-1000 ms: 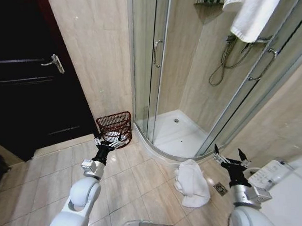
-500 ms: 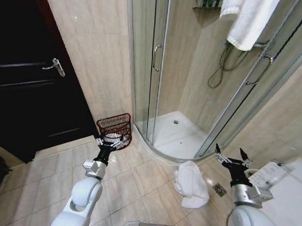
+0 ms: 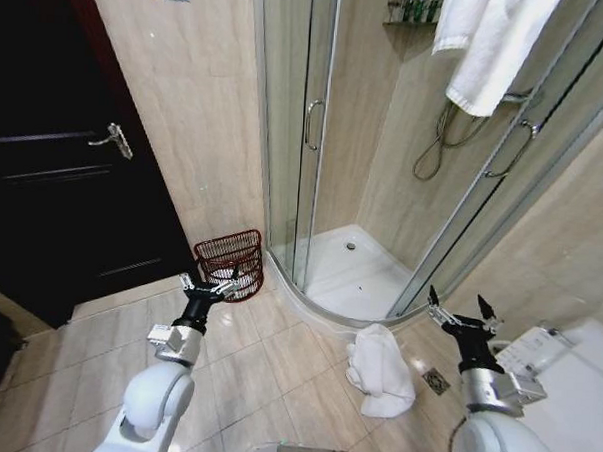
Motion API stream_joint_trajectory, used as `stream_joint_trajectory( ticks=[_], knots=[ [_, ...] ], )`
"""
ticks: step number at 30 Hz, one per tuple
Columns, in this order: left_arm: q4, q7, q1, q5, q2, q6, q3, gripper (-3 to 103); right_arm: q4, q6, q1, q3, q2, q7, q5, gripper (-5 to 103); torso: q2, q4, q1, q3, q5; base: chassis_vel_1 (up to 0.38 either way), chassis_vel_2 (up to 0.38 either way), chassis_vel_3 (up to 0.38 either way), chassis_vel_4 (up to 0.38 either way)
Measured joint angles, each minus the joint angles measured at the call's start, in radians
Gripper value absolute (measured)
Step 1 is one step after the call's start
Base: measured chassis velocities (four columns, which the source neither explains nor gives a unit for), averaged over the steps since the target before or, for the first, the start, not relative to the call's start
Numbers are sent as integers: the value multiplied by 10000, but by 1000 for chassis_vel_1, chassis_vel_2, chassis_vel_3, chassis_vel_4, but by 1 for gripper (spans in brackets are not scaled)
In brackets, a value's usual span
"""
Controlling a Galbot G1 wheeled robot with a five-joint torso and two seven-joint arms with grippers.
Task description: Discard the used towel into the hamper.
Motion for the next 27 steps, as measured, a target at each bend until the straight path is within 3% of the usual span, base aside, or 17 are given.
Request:
stream_joint_trajectory(
  ticks=[11, 18, 27],
  knots=[
    [-456, -157, 112, -289, -23, 119, 29, 100, 515, -346, 299, -28, 180, 104, -376, 100, 521, 0, 227, 299, 0, 0, 0, 0, 0],
    [-562, -174, 265, -39, -194, 148, 217, 100, 743, -428, 279, 30, 250, 163, -410, 100, 849, -1, 368, 480, 0, 0, 0, 0, 0],
    [-618, -240, -12, 47, -203, 178, 91, 100, 939, -276, 699, 49, 661, -225, -460, 100, 1301, -1, 570, 732, 0, 0, 0, 0, 0]
  ],
)
